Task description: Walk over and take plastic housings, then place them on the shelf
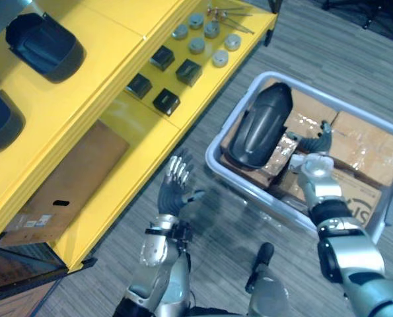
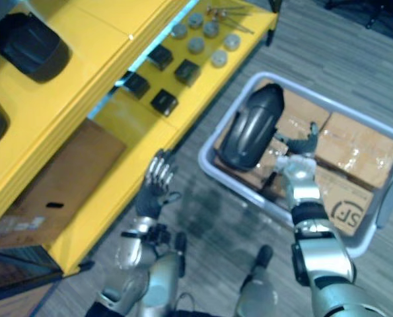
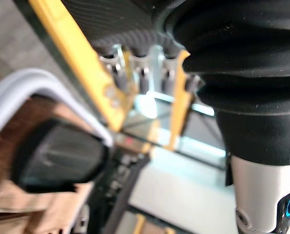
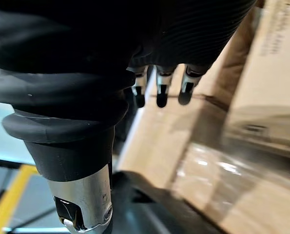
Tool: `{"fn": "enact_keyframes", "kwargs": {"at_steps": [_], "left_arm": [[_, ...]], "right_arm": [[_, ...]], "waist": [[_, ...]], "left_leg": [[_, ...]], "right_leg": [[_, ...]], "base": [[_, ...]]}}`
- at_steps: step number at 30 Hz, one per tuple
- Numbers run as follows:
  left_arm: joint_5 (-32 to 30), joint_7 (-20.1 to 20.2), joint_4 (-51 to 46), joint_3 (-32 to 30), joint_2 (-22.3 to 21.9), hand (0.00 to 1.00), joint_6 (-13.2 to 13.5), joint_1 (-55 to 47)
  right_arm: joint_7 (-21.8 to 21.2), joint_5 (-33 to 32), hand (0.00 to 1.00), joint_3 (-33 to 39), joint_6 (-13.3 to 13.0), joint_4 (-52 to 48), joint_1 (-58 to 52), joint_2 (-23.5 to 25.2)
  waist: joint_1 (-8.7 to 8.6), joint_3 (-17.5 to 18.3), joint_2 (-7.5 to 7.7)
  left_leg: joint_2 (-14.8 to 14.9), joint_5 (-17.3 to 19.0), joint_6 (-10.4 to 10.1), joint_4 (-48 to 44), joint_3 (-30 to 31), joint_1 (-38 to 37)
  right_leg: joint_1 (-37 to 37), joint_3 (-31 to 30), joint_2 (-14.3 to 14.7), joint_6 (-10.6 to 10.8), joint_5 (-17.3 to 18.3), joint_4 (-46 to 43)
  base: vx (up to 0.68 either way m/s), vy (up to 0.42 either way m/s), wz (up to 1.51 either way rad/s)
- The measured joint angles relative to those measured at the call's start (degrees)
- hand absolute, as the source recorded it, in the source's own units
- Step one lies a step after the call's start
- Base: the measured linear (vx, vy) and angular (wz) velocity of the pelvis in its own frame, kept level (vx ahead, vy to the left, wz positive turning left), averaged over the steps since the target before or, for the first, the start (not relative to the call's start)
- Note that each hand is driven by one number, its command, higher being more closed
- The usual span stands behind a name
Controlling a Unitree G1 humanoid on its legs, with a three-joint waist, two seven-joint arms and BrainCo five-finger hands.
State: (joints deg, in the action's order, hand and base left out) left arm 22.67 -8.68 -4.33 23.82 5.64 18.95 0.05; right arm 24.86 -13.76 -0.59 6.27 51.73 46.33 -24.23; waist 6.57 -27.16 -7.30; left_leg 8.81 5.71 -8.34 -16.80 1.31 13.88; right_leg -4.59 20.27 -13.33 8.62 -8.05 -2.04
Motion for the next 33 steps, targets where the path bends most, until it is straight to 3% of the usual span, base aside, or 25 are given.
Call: {"fn": "enact_keyframes", "kwargs": {"at_steps": [7,8,11,16,22,28,30,33], "left_arm": [[0.02,-1.26,2.39,0.11,-0.29,0.00,-0.16,0.15],[0.03,-1.58,2.90,0.11,-0.80,0.00,-0.10,0.35],[1.76,-2.26,5.51,0.72,-1.68,0.00,-0.09,2.00],[2.08,-2.50,6.59,1.33,-1.56,0.00,0.09,2.29],[2.08,-2.53,7.49,2.14,-1.54,0.00,1.03,2.98],[2.05,-2.42,7.61,2.31,-1.36,0.00,1.10,2.41],[2.04,-2.40,7.61,2.33,-1.35,0.00,1.11,2.38],[2.02,-2.39,7.61,2.43,-1.34,0.00,1.80,2.37]], "right_arm": [[-1.82,1.81,0.00,-1.31,2.78,8.38,4.78,-2.64],[-2.42,3.14,1.00,-1.36,2.82,10.08,6.42,-3.69],[-3.32,7.22,1.00,-1.91,4.55,13.12,8.63,-6.57],[-6.47,15.17,1.00,-5.08,8.28,16.63,10.18,-10.06],[-11.81,24.95,1.00,-11.01,11.55,18.37,12.02,-10.24],[-13.95,35.34,1.00,-15.94,13.99,19.16,15.97,-10.36],[-13.96,36.66,1.00,-17.58,14.23,19.14,16.29,-10.48],[-13.99,36.53,1.00,-17.84,16.93,19.17,16.46,-10.58]], "waist": [[1.15,-0.23,-0.72],[1.37,-0.18,-1.11],[2.48,-0.52,-2.18],[3.81,-0.64,-2.44],[5.48,-0.58,-2.55],[5.76,-0.58,-2.56],[5.84,-0.57,-2.56],[6.07,-0.57,-2.56]], "left_leg": [[-0.27,-0.63,0.06,-0.09,0.01,0.88],[-0.42,-0.83,0.13,-0.41,0.40,2.03],[-0.53,-0.95,0.03,-1.48,2.01,3.83],[-0.91,-1.36,0.24,-1.63,2.97,4.47],[-1.18,-2.67,0.13,-0.81,3.87,6.19],[-1.32,-2.97,-0.03,-0.53,4.26,6.19],[-1.31,-3.07,0.01,-0.40,4.25,6.18],[-1.29,-3.82,0.00,0.65,4.23,6.15]], "right_leg": [[-1.51,0.02,-0.55,-0.19,0.15,-1.25],[-2.38,0.24,-0.66,-0.24,0.18,-1.60],[-3.08,1.68,-0.64,-0.50,0.35,-2.59],[-3.58,2.93,-1.21,-0.46,1.24,-4.23],[-5.90,3.52,-1.63,-0.74,1.91,-6.10],[-5.87,3.79,-1.79,-0.82,2.01,-6.40],[-5.91,3.79,-1.79,-0.83,2.02,-6.41],[-6.38,3.82,-1.80,-0.85,2.02,-6.42]], "base": [[-0.01,0.008,0.00],[-0.03,0.023,0.13],[-0.05,0.012,0.20],[-0.04,0.008,0.10],[-0.03,-0.003,0.08],[0.00,-0.002,0.03],[0.00,0.000,0.00],[0.00,0.000,0.00]]}}
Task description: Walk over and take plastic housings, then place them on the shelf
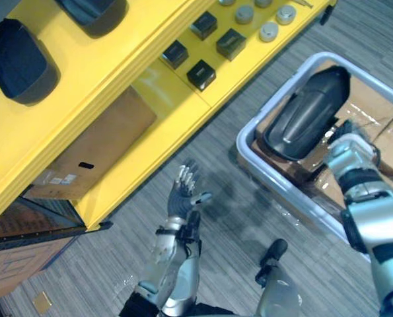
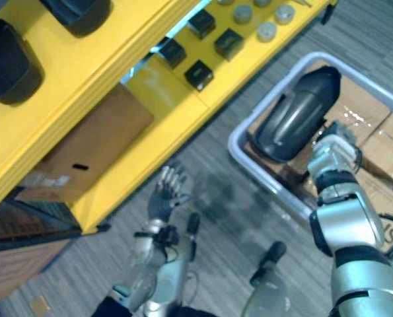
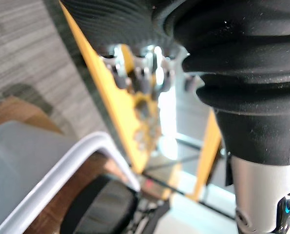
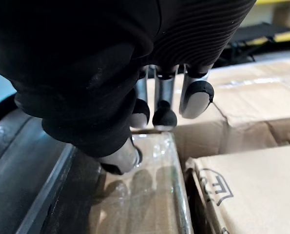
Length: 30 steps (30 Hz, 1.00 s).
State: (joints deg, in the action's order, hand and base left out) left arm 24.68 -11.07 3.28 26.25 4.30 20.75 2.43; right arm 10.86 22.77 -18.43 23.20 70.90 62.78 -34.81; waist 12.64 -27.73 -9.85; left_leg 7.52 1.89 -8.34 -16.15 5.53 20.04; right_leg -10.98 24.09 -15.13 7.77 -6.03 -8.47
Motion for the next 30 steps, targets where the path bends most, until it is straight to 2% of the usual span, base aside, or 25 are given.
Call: {"fn": "enact_keyframes", "kwargs": {"at_steps": [1,3,5,7,10,13,18,20,26,30], "left_arm": [[0.01,0.00,0.00,0.00,0.00,0.00,0.16,-0.13],[0.00,0.06,-0.06,0.05,0.02,0.00,0.16,-0.12],[0.02,0.08,-0.10,0.07,0.17,0.00,0.16,-0.18],[0.04,0.09,-0.62,0.03,0.90,0.00,0.15,-0.63],[0.12,0.27,-2.97,-0.14,2.00,0.00,0.15,-2.12],[0.20,0.36,-3.39,-0.13,2.00,0.00,0.09,-2.57],[0.22,0.29,-3.37,1.49,1.73,0.00,0.06,-2.48],[0.22,0.14,-3.32,1.96,1.39,0.00,0.06,-2.46],[1.57,-1.66,-0.57,2.67,0.66,0.00,-0.52,-1.41],[2.04,-3.73,1.09,2.00,-0.41,0.00,-1.22,-1.24]], "right_arm": [[-0.06,-0.13,0.00,-0.95,0.90,0.09,-0.02,-0.01],[0.28,-1.81,0.00,-0.81,2.04,0.10,-0.02,-0.44],[0.83,-4.70,0.00,-0.58,2.09,0.08,-0.02,-1.06],[3.43,-8.70,0.00,0.94,1.86,-0.15,-0.01,-1.13],[7.03,-13.44,0.00,4.59,0.80,-0.91,0.00,-1.89],[10.18,-17.36,0.00,5.71,-1.89,-5.10,-0.01,-3.51],[16.45,-22.19,0.00,6.53,-10.49,-13.70,0.04,-3.37],[17.21,-23.10,0.00,8.09,-11.74,-14.32,0.05,-2.51],[17.46,-24.31,0.00,8.24,-12.17,-14.21,-0.59,1.50],[15.94,-24.28,0.00,8.16,-10.90,-13.82,-1.01,2.61]], "waist": [[-0.02,0.00,0.00],[-0.17,0.00,0.01],[-0.21,0.00,0.01],[-0.23,0.01,0.04],[-1.24,0.01,0.08],[-1.87,-0.04,0.19],[-2.56,-0.04,0.25],[-2.61,-0.04,0.25],[-2.41,-0.03,0.23],[-2.10,-0.01,0.20]], "left_leg": [[0.06,-0.10,-0.03,0.14,-0.04,-0.06],[0.09,-0.24,-0.08,0.27,-0.11,-0.20],[0.15,-0.51,-0.19,0.78,-0.32,-0.65],[0.54,-0.60,-0.29,1.36,-1.19,-1.57],[1.08,-0.73,-0.40,1.75,-1.59,-2.29],[1.78,-0.77,-0.50,1.77,-1.95,-2.35],[2.46,-0.92,-0.72,2.72,-3.19,-3.95],[2.47,-0.92,-0.72,2.72,-3.30,-4.04],[2.33,-2.08,-0.73,4.59,-3.57,-3.99],[1.91,-2.11,-0.75,4.66,-3.66,-3.91]], "right_leg": [[-0.05,0.00,0.03,0.00,0.00,0.00],[0.00,-0.03,0.04,-0.02,-0.02,0.00],[0.11,-0.22,0.04,-0.04,-0.04,0.01],[0.27,-0.79,0.19,-0.07,-0.06,0.03],[0.66,-1.01,0.70,-0.23,-0.18,0.36],[0.68,-1.43,1.64,-0.83,-0.89,1.38],[0.85,-2.60,2.26,-1.06,-1.24,1.87],[0.84,-2.71,2.26,-1.06,-1.24,1.88],[-0.21,-2.81,2.07,-1.05,-1.26,1.76],[-0.72,-2.79,1.52,-1.04,-1.22,1.04]], "base": [[0.00,0.000,0.00],[0.00,0.000,0.00],[0.00,0.000,-0.02],[0.00,-0.010,-0.15],[-0.01,-0.019,-0.11],[-0.03,-0.013,-0.14],[-0.02,-0.009,-0.14],[-0.02,0.002,-0.04],[0.00,0.000,0.00],[0.00,0.000,0.00]]}}
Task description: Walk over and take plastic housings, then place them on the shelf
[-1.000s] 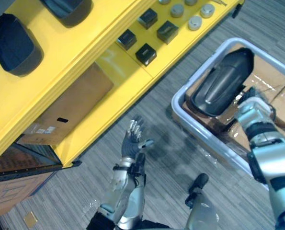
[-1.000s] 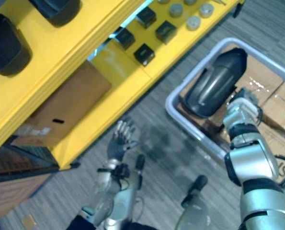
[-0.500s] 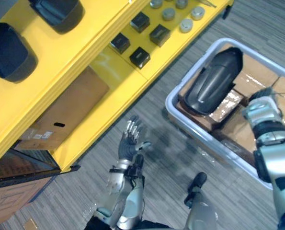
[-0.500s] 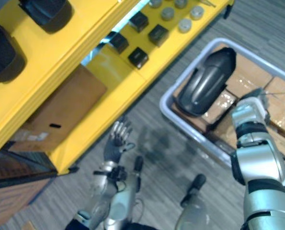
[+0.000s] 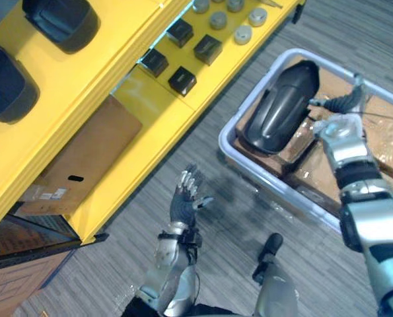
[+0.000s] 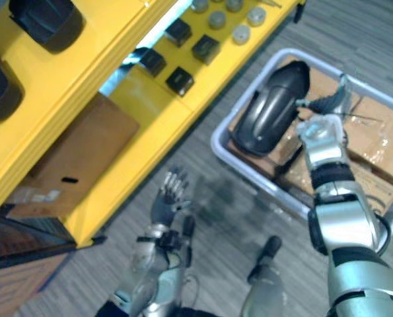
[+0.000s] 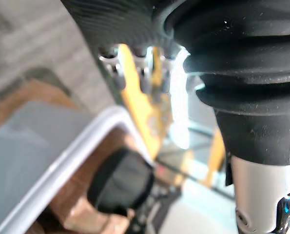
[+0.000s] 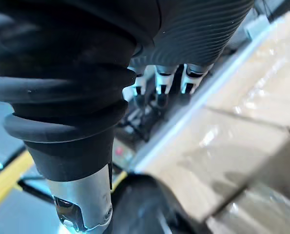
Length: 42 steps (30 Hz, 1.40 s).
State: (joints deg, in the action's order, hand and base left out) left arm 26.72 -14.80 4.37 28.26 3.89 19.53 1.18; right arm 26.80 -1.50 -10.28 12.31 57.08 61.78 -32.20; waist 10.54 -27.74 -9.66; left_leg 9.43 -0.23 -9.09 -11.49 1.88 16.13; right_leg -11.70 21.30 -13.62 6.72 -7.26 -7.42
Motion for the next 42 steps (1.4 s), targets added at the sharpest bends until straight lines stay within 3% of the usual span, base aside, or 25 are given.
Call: {"fn": "enact_keyframes", "kwargs": {"at_steps": [11,15,19,20,26,30,37,42], "left_arm": [[1.75,-0.06,0.83,-0.58,0.05,0.00,0.07,-0.06],[2.12,-0.11,1.60,-0.50,-0.07,0.00,0.06,0.02],[2.12,-0.24,1.60,-0.45,-1.08,0.00,0.06,0.35],[2.12,-0.24,1.80,-0.33,-1.21,0.00,0.07,0.76],[2.13,-0.45,4.21,0.35,-2.06,0.00,0.06,1.86],[2.34,-0.53,4.15,0.33,-1.91,0.00,0.34,1.94],[2.58,0.28,1.34,-0.15,-1.90,0.00,-0.31,1.29],[2.47,1.58,1.30,-0.15,-0.87,0.00,0.00,0.40]], "right_arm": [[-3.20,0.05,0.00,-1.18,5.61,7.64,-0.39,-0.07],[-5.94,0.28,0.00,-1.18,7.63,9.88,-0.43,-0.53],[-7.26,3.94,0.00,-2.81,7.72,10.33,-0.52,-2.08],[-7.68,5.09,1.00,-2.96,7.70,10.66,-0.52,-2.55],[-8.26,10.32,1.00,-5.24,10.84,11.04,-0.18,-5.34],[-9.63,14.51,1.00,-5.82,12.90,11.32,-0.16,-7.69],[-11.32,21.80,1.00,-6.91,15.68,11.28,-0.24,-7.47],[-13.13,21.36,1.00,-7.74,14.41,13.04,-0.05,-7.45]], "waist": [[1.83,0.33,-0.66],[1.93,0.70,-1.77],[2.54,1.12,-3.38],[2.96,1.27,-3.59],[4.42,1.48,-3.91],[4.66,1.55,-4.10],[4.51,1.61,-4.21],[4.51,1.60,-4.20]], "left_leg": [[-1.49,0.34,0.76,-1.52,1.41,1.66],[-1.86,0.51,0.96,-2.95,2.24,3.32],[-2.33,0.51,1.01,-3.33,2.34,3.80],[-2.32,0.62,1.19,-3.42,2.37,3.98],[-2.75,0.94,1.65,-4.11,2.86,5.46],[-3.08,0.79,1.44,-4.12,3.88,6.05],[-3.11,0.71,1.32,-4.12,4.82,6.01],[-2.99,0.64,1.21,-4.11,4.79,5.89]], "right_leg": [[-0.37,1.35,-1.63,0.02,0.54,-1.39],[-1.24,2.03,-2.02,0.00,0.72,-2.20],[-1.68,2.08,-2.55,0.05,0.72,-2.62],[-1.90,2.08,-2.56,0.01,0.76,-2.74],[-3.11,2.78,-3.14,-0.48,1.18,-3.26],[-3.00,3.91,-3.35,-0.59,1.29,-3.32],[-2.16,4.99,-3.46,0.01,1.88,-4.13],[-2.04,5.07,-3.41,0.01,1.92,-4.16]], "base": [[-0.03,0.023,0.08],[-0.03,0.024,0.09],[-0.01,0.015,0.02],[0.00,0.000,0.00],[-0.02,0.010,0.04],[0.00,0.013,0.12],[0.01,0.000,0.06],[0.00,0.000,0.01]]}}
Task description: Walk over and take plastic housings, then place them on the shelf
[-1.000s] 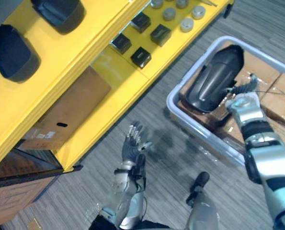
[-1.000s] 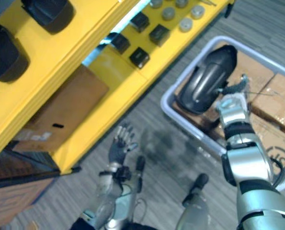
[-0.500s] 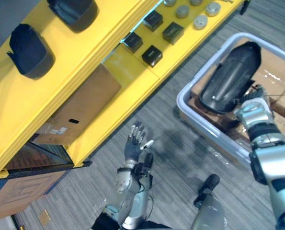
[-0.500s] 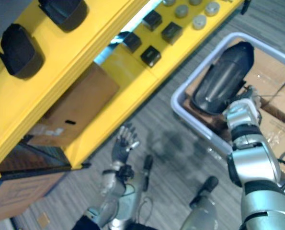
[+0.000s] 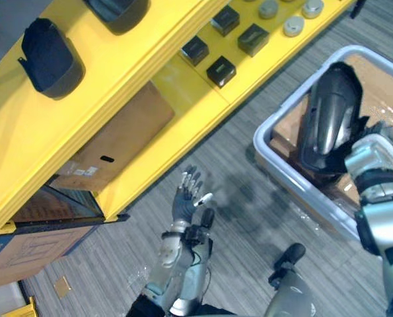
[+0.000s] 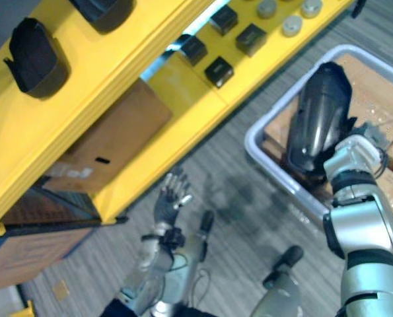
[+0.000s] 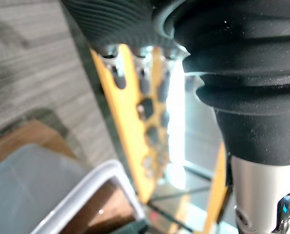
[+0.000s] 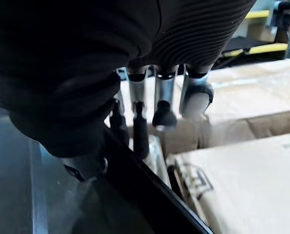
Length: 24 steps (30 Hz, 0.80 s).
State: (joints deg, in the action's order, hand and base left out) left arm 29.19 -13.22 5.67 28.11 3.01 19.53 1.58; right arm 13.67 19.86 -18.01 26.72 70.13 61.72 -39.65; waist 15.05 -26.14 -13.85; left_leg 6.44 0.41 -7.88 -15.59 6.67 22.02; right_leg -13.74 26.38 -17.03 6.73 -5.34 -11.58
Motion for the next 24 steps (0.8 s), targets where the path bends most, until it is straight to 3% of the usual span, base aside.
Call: {"fn": "enact_keyframes", "kwargs": {"at_steps": [7,11,15,20,24], "left_arm": [[-1.38,0.49,-2.52,-1.06,2.78,0.00,1.68,-0.85],[-3.24,0.65,-3.61,-3.90,4.23,0.00,1.74,-0.47],[-3.35,0.74,-3.52,-4.75,5.67,0.00,1.73,2.09],[-3.34,0.43,2.95,-7.25,5.88,0.00,1.22,12.06],[-7.03,-0.18,11.69,-7.62,8.29,0.00,-1.90,23.48]], "right_arm": [[2.92,-2.16,1.00,-0.15,-10.34,0.21,-0.75,0.06],[4.32,-2.25,1.00,-0.27,-14.74,-3.98,-2.55,0.30],[6.71,-2.02,1.00,-1.30,-16.91,-7.60,-3.33,0.81],[8.62,0.54,1.00,-2.04,-18.67,-13.67,-4.76,4.00],[8.72,3.02,1.00,-2.55,-19.84,-16.94,-4.73,6.25]], "waist": [[-1.29,-0.54,0.80],[-2.38,-1.83,2.97],[-4.87,-2.05,4.27],[-6.67,-1.64,6.48],[-7.53,-1.39,8.01]], "left_leg": [[0.69,-0.19,-0.21,1.22,-1.31,-2.50],[2.14,-0.34,-0.48,2.54,-3.43,-4.16],[2.45,-0.59,-0.74,3.19,-4.55,-4.97],[3.65,-0.52,-0.80,3.25,-7.38,-6.12],[4.28,-0.50,-0.83,3.22,-9.20,-6.13]], "right_leg": [[1.48,-1.03,0.68,0.14,-0.19,1.00],[1.90,-2.72,2.22,-0.20,-1.40,3.04],[1.88,-3.74,2.52,-0.15,-1.81,3.48],[1.59,-6.10,3.66,-0.61,-2.77,4.61],[0.55,-7.63,4.32,-1.05,-3.60,5.47]], "base": [[-0.01,-0.005,-0.08],[0.01,-0.023,-0.25],[0.03,-0.008,-0.17],[0.00,-0.007,-0.23],[-0.05,-0.012,-0.21]]}}
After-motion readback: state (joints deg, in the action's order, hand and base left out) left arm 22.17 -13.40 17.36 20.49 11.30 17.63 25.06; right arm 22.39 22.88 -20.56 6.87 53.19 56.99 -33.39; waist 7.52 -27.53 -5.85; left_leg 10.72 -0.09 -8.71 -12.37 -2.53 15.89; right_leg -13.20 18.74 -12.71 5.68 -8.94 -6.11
